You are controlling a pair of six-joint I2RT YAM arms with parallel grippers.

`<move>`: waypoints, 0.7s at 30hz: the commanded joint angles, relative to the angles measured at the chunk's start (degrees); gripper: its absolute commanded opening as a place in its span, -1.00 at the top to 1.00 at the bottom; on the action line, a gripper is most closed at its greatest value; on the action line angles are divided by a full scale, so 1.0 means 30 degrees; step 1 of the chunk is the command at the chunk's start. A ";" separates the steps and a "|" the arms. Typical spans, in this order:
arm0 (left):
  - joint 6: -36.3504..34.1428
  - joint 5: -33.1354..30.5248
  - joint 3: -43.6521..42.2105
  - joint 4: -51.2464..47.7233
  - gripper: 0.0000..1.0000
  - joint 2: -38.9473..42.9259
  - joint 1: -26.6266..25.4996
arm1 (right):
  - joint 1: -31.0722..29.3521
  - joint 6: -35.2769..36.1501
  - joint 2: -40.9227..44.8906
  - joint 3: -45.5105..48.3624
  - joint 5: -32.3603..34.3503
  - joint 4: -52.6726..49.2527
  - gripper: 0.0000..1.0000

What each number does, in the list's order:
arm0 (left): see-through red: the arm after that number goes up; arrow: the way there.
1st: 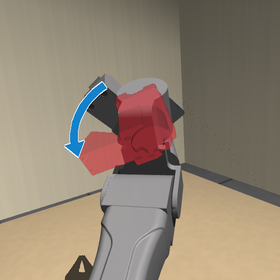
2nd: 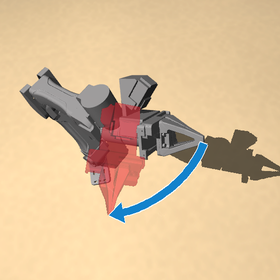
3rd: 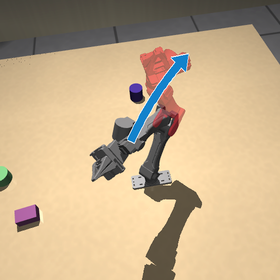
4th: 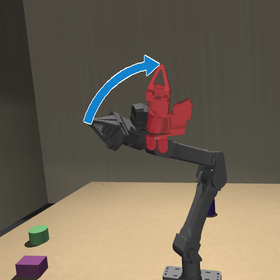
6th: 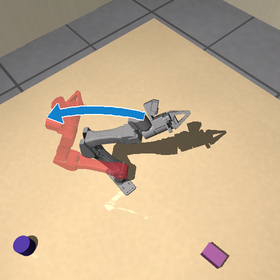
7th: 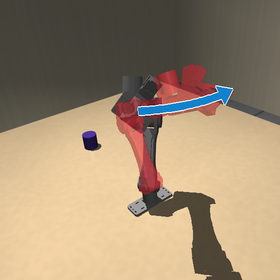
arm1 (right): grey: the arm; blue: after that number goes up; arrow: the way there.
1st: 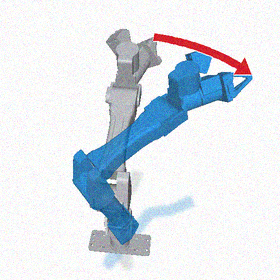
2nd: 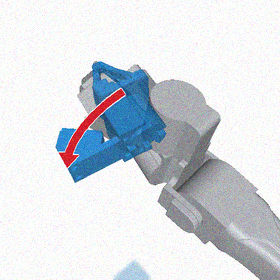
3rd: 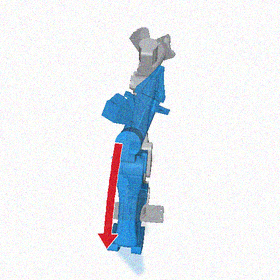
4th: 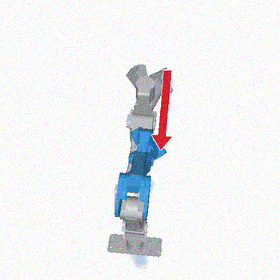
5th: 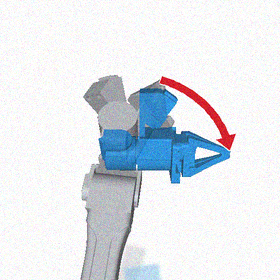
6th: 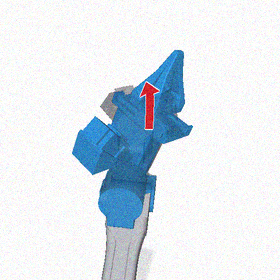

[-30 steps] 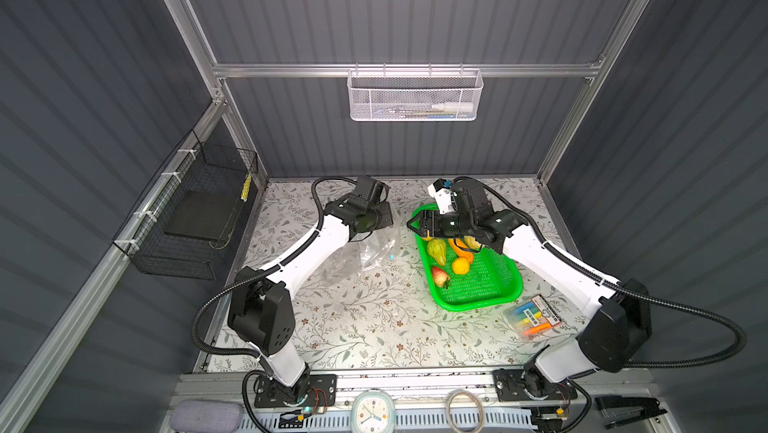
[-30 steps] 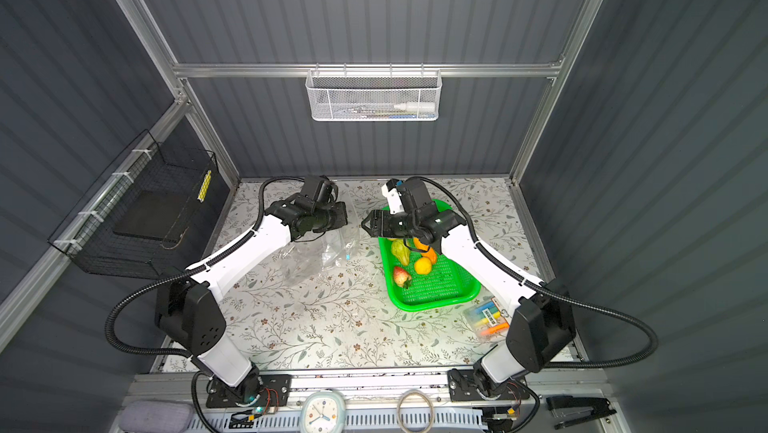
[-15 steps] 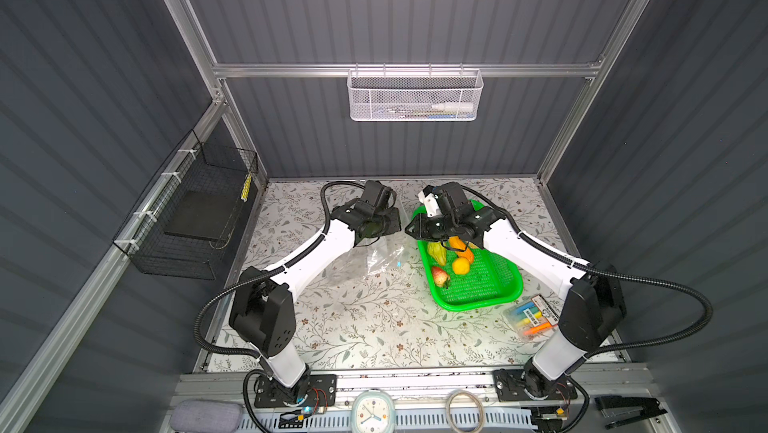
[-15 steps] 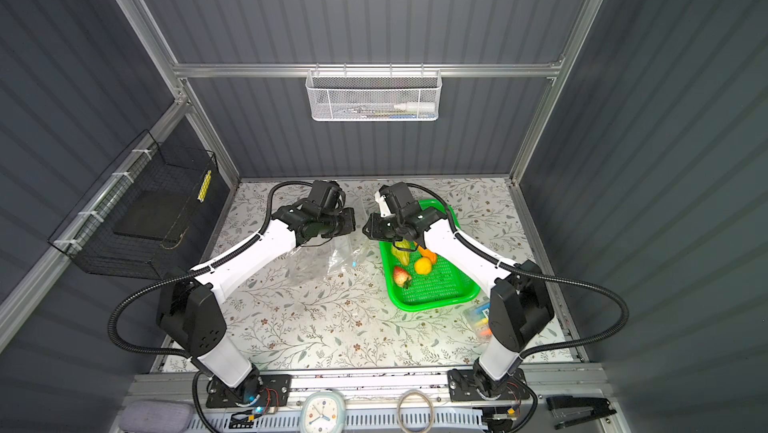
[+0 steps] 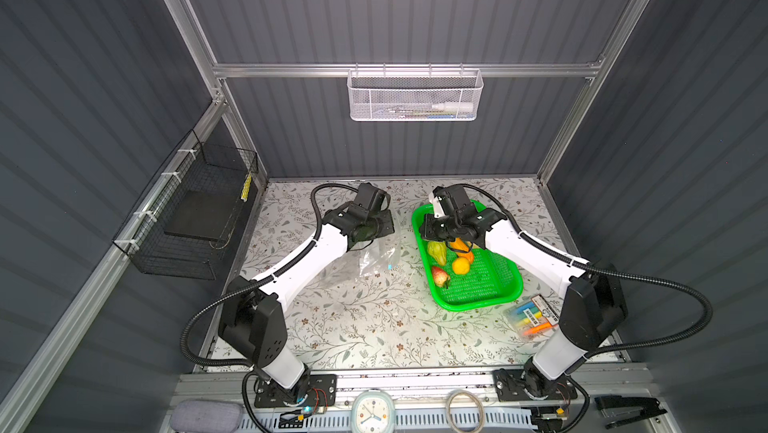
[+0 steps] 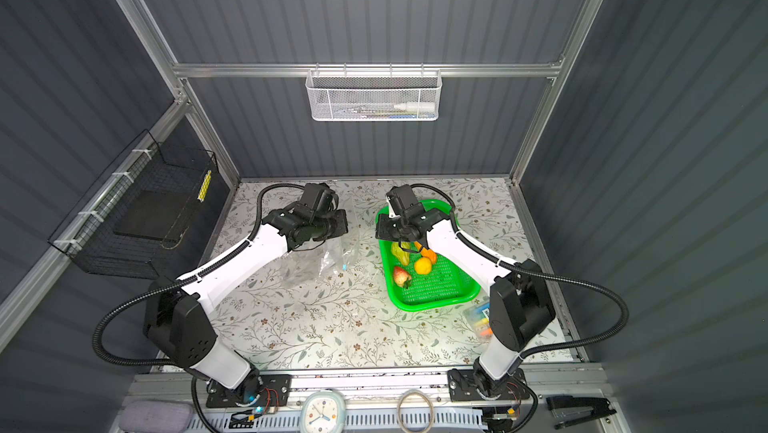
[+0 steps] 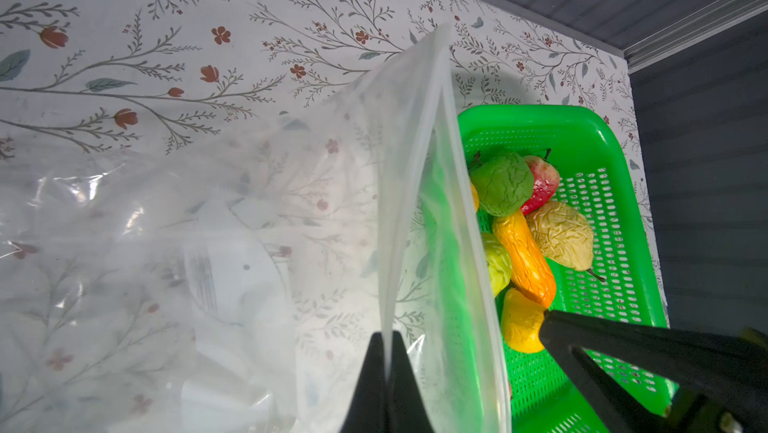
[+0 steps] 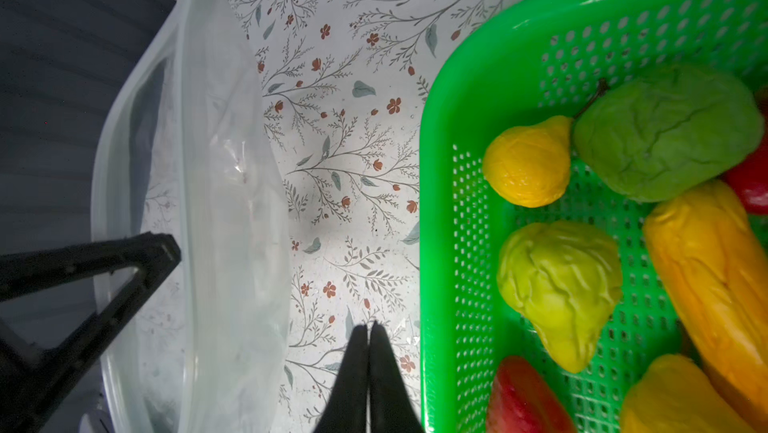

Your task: Place the food in the zip-top bag and seal the zipper

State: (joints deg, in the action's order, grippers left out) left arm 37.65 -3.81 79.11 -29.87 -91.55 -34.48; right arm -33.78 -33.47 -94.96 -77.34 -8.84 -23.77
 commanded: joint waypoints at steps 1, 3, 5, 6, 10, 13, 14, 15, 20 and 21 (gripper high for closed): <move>0.0515 0.0382 -0.0639 0.0460 1.00 0.0401 -0.0079 | -0.0131 0.0288 0.1040 0.0489 -0.0873 0.1249 0.36; 0.0677 0.0466 -0.0846 0.0728 1.00 0.0291 -0.0079 | -0.0198 0.0463 0.1209 0.0419 -0.1394 0.1419 -0.02; 0.0849 0.0582 -0.1052 0.1032 1.00 0.0197 -0.0108 | -0.0352 0.0630 0.1083 0.0218 -0.1814 0.1254 -0.18; 0.0927 0.0653 -0.1126 0.1142 1.00 0.0194 -0.0108 | -0.0465 0.0676 0.0974 0.0092 -0.1958 0.1158 -0.23; 0.1189 0.0817 -0.1488 0.1539 1.00 0.0353 -0.0167 | -0.0893 0.0534 0.0363 -0.0129 -0.2122 0.1132 -0.33; 0.1177 0.0890 -0.1684 0.1826 1.00 0.0505 -0.0195 | -0.1096 0.0438 -0.0424 -0.0423 -0.2026 0.1054 -0.34; 0.1175 0.0967 -0.1719 0.1875 1.00 0.0516 -0.0196 | -0.1145 0.0439 -0.0702 -0.0495 -0.2029 0.1038 -0.34; 0.1154 0.1004 -0.1731 0.1949 1.00 0.0466 -0.0196 | -0.1185 0.0441 -0.0912 -0.0571 -0.2032 0.1038 -0.32; 0.1146 0.1067 -0.1750 0.2021 1.00 0.0571 -0.0192 | -0.1216 0.0476 -0.1451 -0.0770 -0.1261 0.0812 0.17; 0.1104 0.1015 -0.1775 0.2067 1.00 0.0625 -0.0196 | -0.1216 0.0527 -0.1431 -0.0741 -0.0933 0.0739 0.31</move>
State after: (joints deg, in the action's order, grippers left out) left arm 40.60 -1.43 74.48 -24.32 -91.46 -34.59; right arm -37.28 -32.38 -99.63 -77.91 -13.72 -20.80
